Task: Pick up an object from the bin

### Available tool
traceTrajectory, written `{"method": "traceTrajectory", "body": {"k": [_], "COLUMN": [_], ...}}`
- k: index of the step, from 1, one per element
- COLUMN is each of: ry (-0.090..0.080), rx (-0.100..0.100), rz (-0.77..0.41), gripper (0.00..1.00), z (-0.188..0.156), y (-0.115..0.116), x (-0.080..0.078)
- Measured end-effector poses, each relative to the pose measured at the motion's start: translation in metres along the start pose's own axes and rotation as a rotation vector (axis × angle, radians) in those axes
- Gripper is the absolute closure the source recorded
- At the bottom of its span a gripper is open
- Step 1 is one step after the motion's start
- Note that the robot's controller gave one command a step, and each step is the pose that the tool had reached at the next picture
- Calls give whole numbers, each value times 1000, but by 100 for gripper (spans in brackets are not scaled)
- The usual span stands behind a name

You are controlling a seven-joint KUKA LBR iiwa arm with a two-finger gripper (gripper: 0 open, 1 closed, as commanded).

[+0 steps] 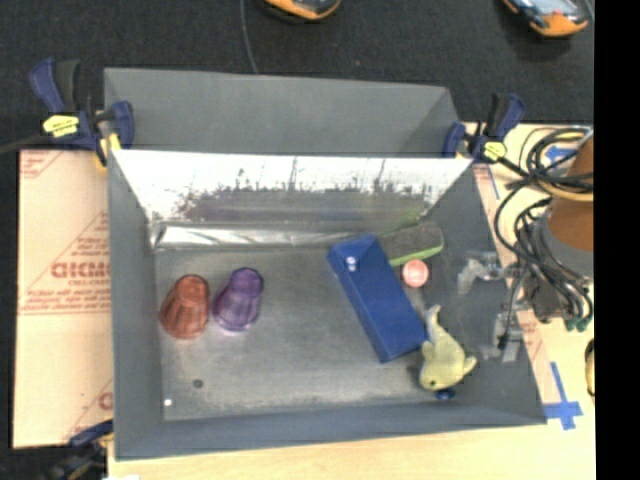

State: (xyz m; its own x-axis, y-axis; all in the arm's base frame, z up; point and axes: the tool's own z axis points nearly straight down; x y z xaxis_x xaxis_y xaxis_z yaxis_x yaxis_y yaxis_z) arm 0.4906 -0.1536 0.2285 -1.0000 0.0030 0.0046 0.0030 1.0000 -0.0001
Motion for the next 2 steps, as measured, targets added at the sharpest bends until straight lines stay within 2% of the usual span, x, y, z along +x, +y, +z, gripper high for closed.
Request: {"method": "traceTrajectory", "body": {"k": [1,2], "ry": [-7,-15], "rx": [2,6], "rz": [-4,-157], "gripper": [0,0], "z": [-4,41], "y": [1,8], "x": [-2,8]}}
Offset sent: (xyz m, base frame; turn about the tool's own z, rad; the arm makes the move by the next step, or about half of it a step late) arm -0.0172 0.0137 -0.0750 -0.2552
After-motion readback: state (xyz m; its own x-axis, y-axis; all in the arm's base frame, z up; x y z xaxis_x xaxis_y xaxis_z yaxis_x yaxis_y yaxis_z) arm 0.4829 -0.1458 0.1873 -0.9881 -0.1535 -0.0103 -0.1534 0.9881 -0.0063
